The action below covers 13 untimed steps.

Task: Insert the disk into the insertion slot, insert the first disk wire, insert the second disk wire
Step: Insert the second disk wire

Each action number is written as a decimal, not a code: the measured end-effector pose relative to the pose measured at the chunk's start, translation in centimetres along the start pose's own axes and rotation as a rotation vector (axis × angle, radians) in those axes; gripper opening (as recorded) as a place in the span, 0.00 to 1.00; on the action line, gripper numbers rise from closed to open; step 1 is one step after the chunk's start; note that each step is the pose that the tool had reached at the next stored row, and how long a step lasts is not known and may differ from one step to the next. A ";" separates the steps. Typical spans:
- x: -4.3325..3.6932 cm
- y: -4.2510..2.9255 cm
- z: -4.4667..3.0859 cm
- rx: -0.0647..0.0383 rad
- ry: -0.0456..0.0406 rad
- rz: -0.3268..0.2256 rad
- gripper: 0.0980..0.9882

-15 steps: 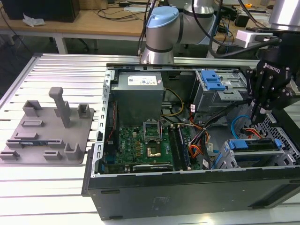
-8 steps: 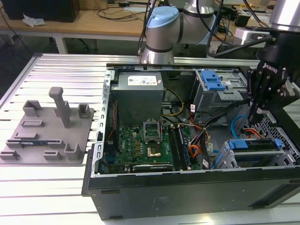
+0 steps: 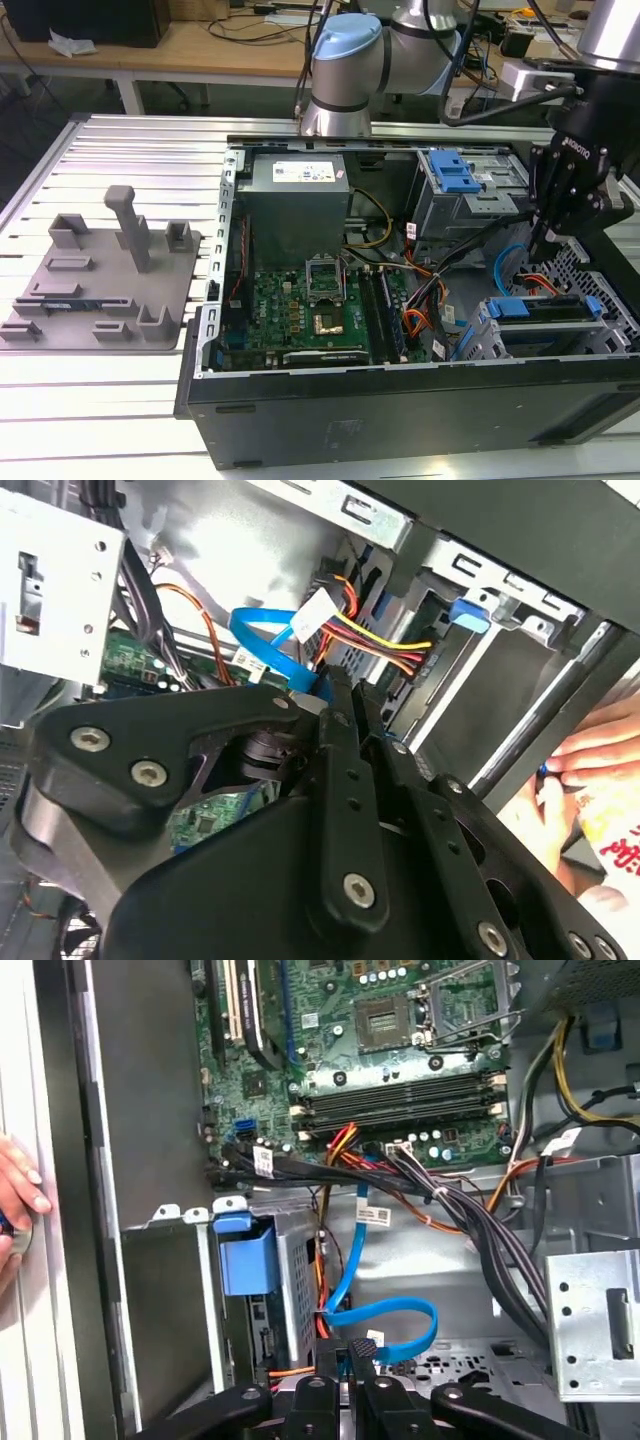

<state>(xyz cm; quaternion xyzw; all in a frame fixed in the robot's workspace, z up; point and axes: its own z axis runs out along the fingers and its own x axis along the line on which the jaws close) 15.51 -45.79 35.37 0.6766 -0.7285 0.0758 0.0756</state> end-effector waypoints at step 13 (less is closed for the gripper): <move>3.85 -0.07 1.05 0.008 -0.0712 -0.051 0.07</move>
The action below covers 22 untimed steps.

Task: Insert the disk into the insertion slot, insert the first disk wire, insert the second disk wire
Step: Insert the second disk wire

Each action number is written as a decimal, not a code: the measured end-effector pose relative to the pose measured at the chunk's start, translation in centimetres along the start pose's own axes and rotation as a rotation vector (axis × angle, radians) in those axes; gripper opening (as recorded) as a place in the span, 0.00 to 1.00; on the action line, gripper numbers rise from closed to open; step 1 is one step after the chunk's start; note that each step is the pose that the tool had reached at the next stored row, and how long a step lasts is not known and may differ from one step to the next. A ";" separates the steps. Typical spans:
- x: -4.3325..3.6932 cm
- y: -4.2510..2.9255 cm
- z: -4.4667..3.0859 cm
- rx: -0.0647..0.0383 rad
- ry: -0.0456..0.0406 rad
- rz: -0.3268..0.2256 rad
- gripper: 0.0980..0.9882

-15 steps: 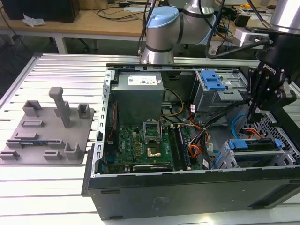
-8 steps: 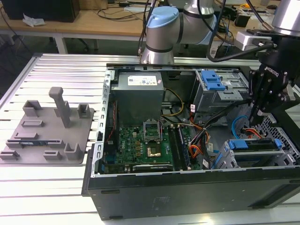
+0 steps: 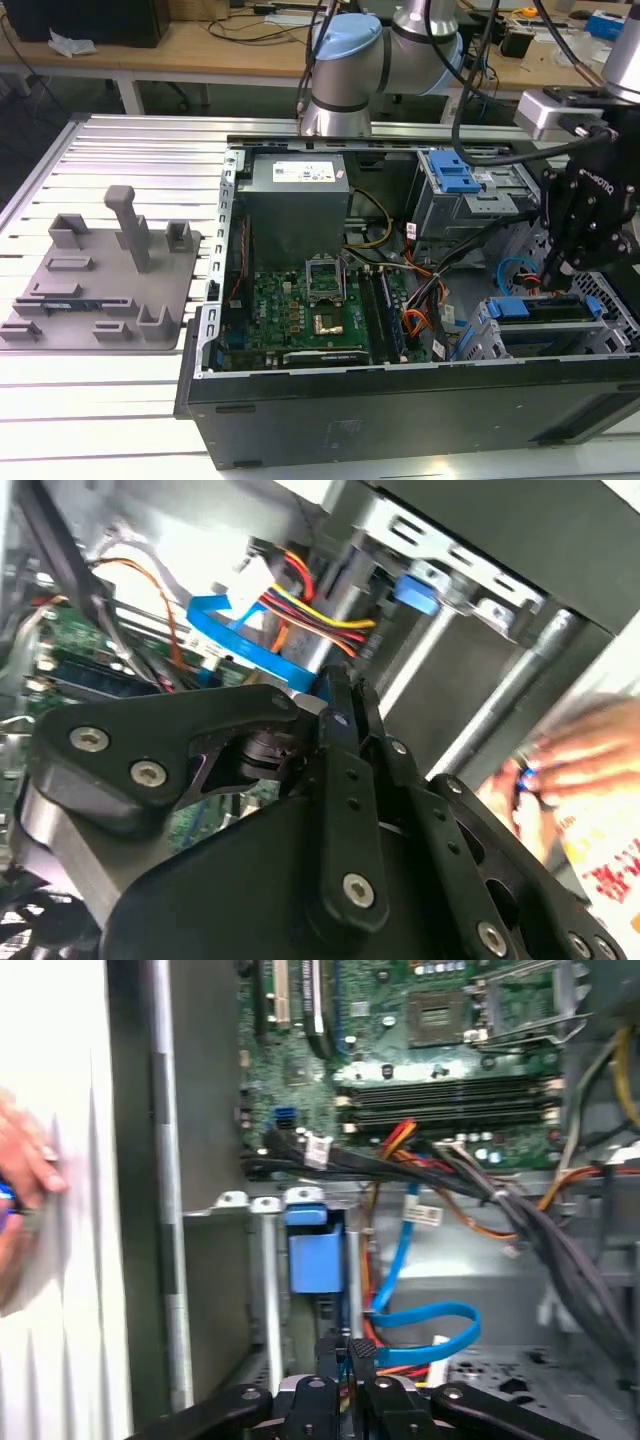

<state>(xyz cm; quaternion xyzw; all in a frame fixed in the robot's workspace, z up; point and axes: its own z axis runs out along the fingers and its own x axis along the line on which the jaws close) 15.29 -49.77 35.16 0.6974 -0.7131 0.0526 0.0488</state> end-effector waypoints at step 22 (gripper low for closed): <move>2.04 -0.13 0.30 -0.002 -0.1110 -0.008 0.07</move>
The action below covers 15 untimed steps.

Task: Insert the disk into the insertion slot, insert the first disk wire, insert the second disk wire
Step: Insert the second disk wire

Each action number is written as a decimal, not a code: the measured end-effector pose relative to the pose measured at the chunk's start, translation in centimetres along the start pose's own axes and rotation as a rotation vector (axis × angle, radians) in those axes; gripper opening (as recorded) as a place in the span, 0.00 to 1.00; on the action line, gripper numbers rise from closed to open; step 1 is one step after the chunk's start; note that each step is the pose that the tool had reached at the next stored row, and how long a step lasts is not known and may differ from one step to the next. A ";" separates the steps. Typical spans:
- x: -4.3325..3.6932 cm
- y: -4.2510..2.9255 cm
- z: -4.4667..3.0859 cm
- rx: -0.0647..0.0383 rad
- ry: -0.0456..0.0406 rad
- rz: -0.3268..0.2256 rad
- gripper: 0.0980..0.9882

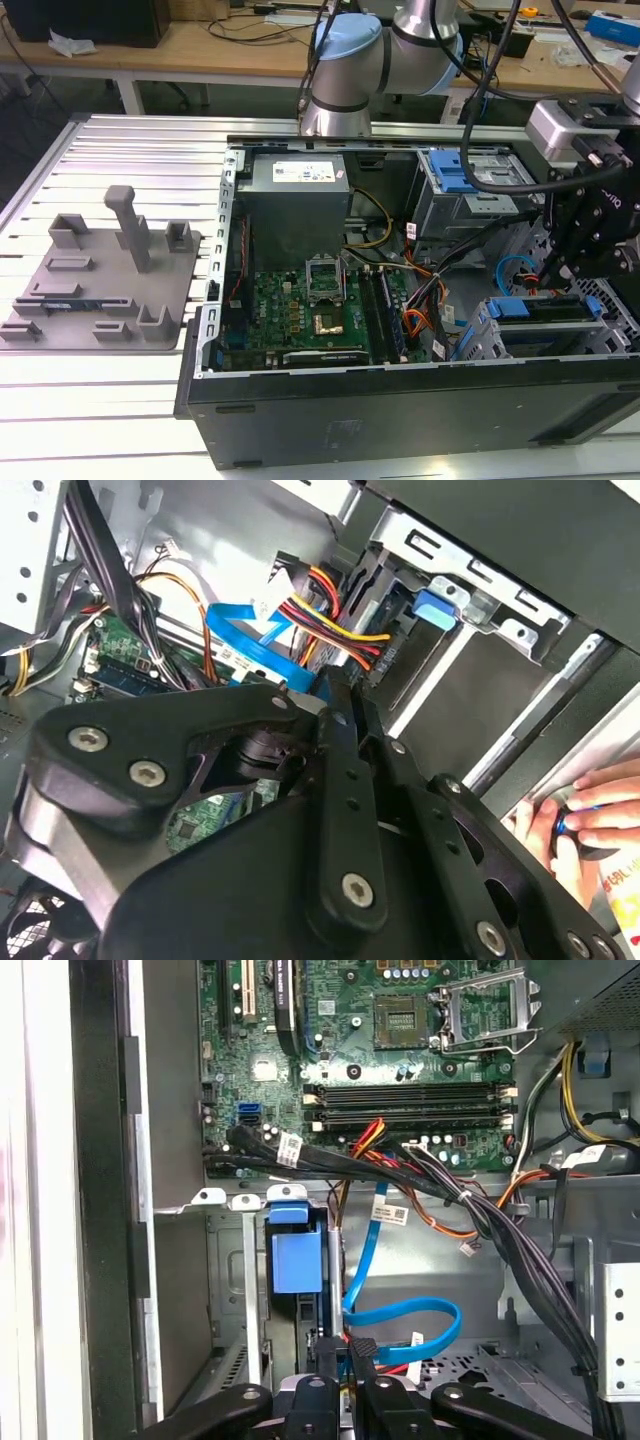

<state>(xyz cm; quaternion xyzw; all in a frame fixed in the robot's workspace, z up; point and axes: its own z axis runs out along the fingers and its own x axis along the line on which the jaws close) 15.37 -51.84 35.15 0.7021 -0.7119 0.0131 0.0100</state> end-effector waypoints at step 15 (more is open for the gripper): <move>0.92 -0.01 0.12 0.000 -0.0090 0.003 0.07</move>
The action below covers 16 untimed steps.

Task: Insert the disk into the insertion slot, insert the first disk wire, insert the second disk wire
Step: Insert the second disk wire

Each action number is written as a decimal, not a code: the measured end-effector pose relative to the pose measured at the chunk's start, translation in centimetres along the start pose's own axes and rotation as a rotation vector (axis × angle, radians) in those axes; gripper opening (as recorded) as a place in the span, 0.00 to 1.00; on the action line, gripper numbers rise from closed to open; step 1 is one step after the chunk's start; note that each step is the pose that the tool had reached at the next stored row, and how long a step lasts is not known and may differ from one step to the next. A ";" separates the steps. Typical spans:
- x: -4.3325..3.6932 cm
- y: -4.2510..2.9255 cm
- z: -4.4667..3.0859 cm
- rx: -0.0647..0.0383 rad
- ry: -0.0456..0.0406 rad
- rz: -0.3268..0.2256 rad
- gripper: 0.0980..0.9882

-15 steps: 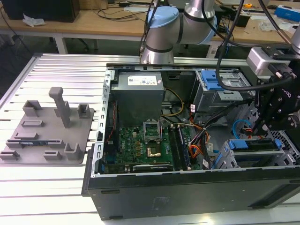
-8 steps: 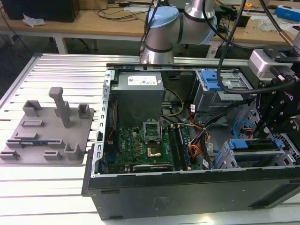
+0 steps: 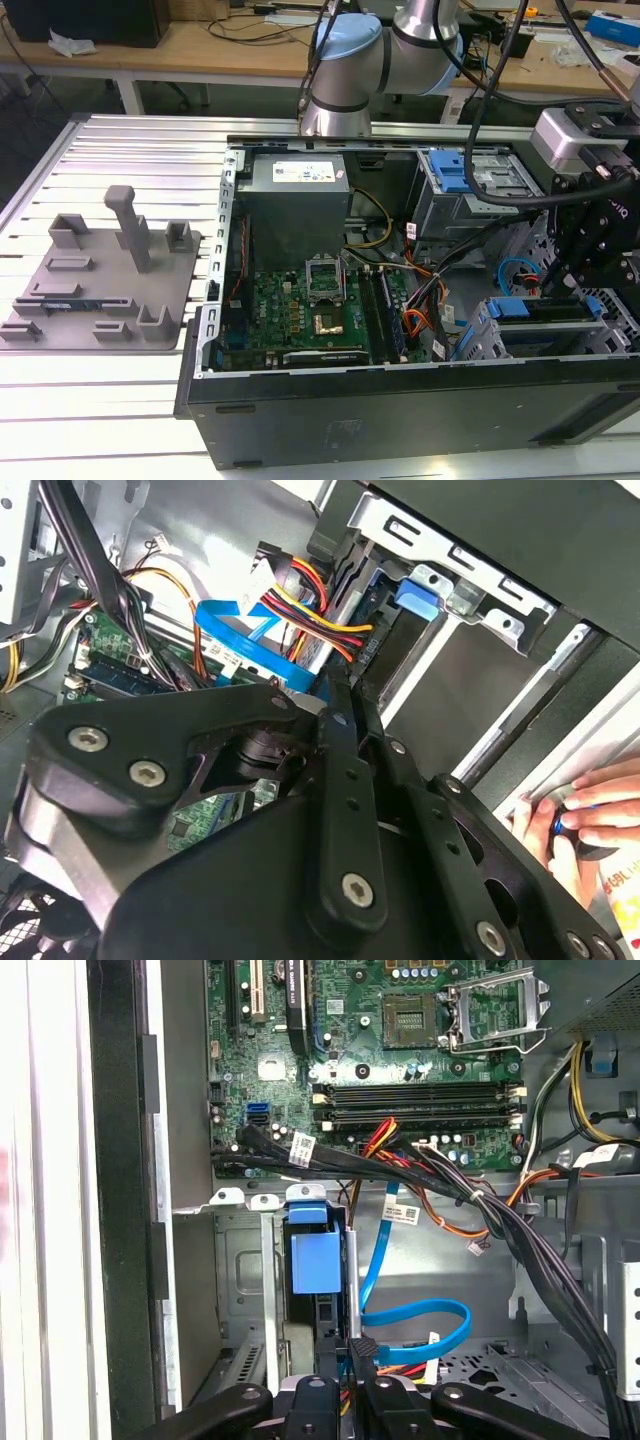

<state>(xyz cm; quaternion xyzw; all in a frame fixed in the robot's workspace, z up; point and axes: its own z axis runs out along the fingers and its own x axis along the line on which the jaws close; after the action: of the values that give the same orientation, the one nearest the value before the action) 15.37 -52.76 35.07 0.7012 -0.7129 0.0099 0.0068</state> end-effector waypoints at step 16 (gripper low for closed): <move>0.18 -0.14 0.24 0.000 -0.0002 0.000 0.07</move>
<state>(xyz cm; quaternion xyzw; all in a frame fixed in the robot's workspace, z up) 15.51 -52.95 34.83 0.7012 -0.7128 0.0098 0.0068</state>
